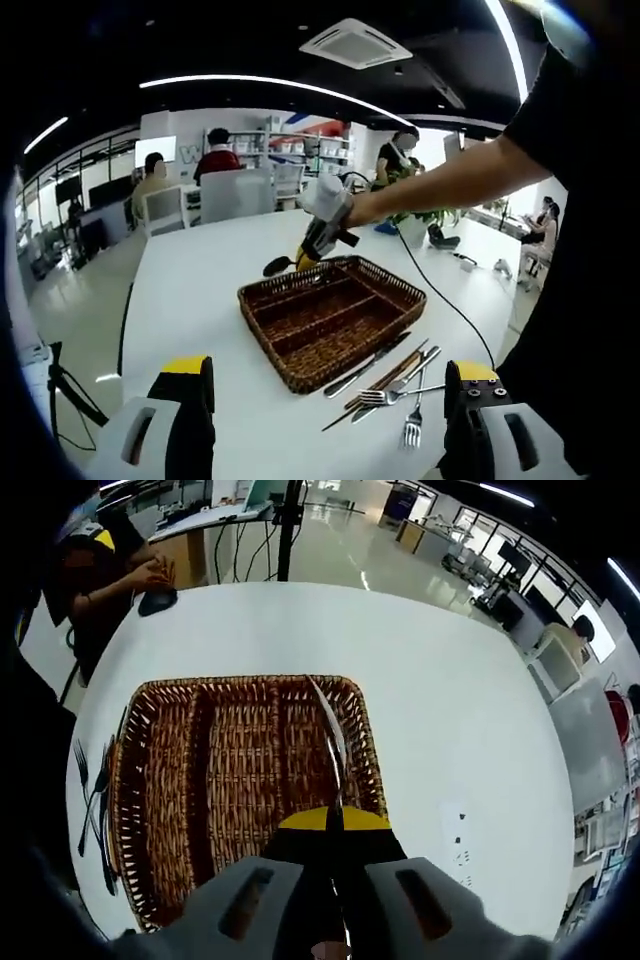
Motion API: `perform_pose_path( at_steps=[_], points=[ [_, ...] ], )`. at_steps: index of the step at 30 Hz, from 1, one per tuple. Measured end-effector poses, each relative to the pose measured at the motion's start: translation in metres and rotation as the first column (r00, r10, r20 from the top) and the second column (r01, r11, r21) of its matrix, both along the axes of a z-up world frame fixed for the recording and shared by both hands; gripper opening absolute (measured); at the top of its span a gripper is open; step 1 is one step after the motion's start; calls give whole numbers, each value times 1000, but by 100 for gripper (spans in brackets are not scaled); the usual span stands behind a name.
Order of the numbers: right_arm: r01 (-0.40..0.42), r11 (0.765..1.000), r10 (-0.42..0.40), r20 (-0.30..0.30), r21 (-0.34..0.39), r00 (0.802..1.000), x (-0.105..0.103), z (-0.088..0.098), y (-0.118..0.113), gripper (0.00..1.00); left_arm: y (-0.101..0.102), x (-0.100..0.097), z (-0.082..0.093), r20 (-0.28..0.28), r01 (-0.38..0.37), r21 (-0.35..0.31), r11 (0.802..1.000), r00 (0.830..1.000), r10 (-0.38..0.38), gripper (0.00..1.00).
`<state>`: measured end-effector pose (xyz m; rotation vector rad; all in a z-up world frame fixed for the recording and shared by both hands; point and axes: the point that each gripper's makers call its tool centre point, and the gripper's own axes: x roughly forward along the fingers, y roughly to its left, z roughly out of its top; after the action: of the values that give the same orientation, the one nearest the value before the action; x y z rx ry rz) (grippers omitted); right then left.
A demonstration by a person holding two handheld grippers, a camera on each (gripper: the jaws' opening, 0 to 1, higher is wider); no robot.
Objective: Arrange the knives, forks, and spoons in their matching storage slots by inserting each utensil handle-first until every utensil is classified and aligned in the correct compartment
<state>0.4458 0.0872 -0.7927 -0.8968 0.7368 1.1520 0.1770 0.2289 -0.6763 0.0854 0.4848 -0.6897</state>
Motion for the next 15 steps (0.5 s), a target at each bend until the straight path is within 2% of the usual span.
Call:
perform_pose_path(
  at_steps=[5, 9, 15],
  points=[
    [-7, 1000, 7, -9, -7, 1000, 4, -7, 2, 0, 3, 1, 0, 6, -1, -11, 1000, 1000, 1, 100],
    [-2, 1000, 1, -26, -23, 1000, 7, -16, 1, 0, 8, 4, -2, 7, -16, 15, 1000, 1000, 16, 100],
    [-10, 999, 8, -53, -32, 999, 5, -27, 3, 0, 7, 7, 7, 32, -14, -9, 1000, 999, 15, 100]
  ],
)
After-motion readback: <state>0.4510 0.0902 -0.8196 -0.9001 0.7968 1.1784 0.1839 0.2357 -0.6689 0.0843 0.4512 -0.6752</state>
